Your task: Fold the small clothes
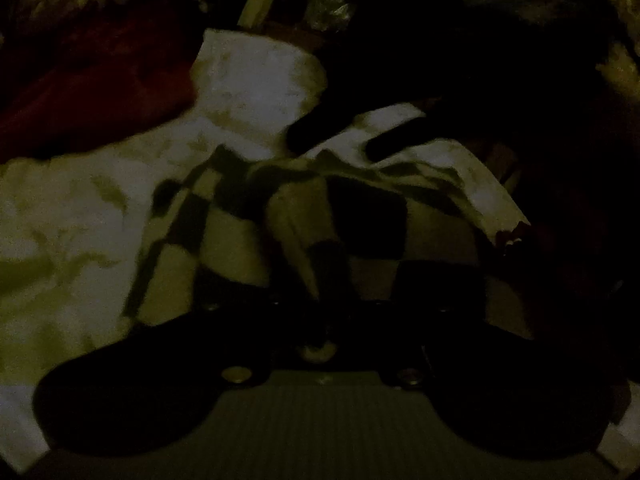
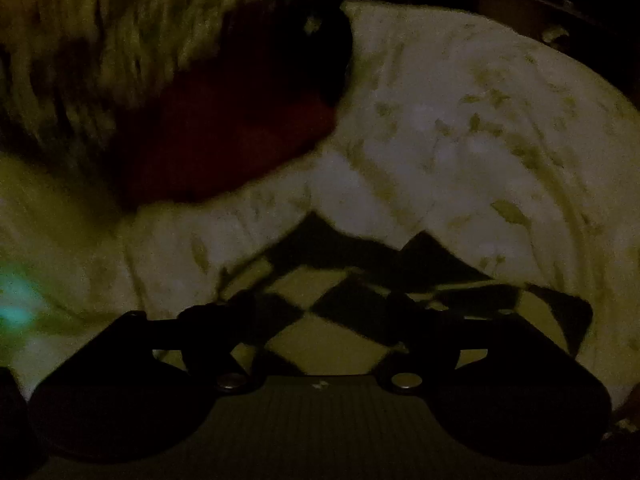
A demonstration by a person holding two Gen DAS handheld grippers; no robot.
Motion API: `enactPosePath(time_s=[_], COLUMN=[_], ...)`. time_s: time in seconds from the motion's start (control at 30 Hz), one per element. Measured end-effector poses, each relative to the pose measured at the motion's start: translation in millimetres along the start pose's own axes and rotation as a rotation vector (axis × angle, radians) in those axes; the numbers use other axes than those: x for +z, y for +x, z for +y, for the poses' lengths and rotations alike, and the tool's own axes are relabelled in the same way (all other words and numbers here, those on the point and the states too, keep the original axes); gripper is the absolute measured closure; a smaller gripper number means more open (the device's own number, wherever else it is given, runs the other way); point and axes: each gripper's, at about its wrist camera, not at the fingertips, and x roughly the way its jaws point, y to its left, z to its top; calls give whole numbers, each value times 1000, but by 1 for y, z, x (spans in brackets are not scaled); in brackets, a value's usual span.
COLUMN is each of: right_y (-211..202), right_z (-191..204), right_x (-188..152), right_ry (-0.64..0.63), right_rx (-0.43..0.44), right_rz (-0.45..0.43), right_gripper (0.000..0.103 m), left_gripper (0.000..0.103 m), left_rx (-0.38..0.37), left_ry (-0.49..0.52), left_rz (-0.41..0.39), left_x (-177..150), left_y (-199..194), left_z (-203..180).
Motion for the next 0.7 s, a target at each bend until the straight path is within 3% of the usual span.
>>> enactPosePath(time_s=[0.13, 0.23, 0.27, 0.3, 0.33, 0.43, 0.53, 0.7], right_y=[32, 49, 51, 53, 51, 41, 20, -14], right_z=[36, 56, 56, 52, 46, 15, -6, -23], right_x=[13, 16, 15, 12, 12, 12, 12, 15], right_ry=[-100, -240, -280, -311, -314, -231, -112, 112], right_rx=[-105, -237, -275, -315, -320, -239, -160, 108], right_rz=[148, 276, 310, 332, 334, 301, 159, -42], right_gripper=[0, 0, 39, 62, 69, 79, 81, 81], left_gripper=[89, 89, 89, 89, 89, 89, 89, 89], left_rx=[-10, -39, -49, -50, -52, -64, -55, -35], left_ry=[130, 150, 117, 105, 109, 87, 84, 5], left_rz=[-166, -169, -162, -156, -154, -154, -183, -255], left_x=[-1, -1, -3, -5, -7, -10, -5, 16], left_y=[-23, -21, -19, -18, -17, -17, -25, -59], left_z=[-34, -46, -43, -41, -39, -34, -31, -4])
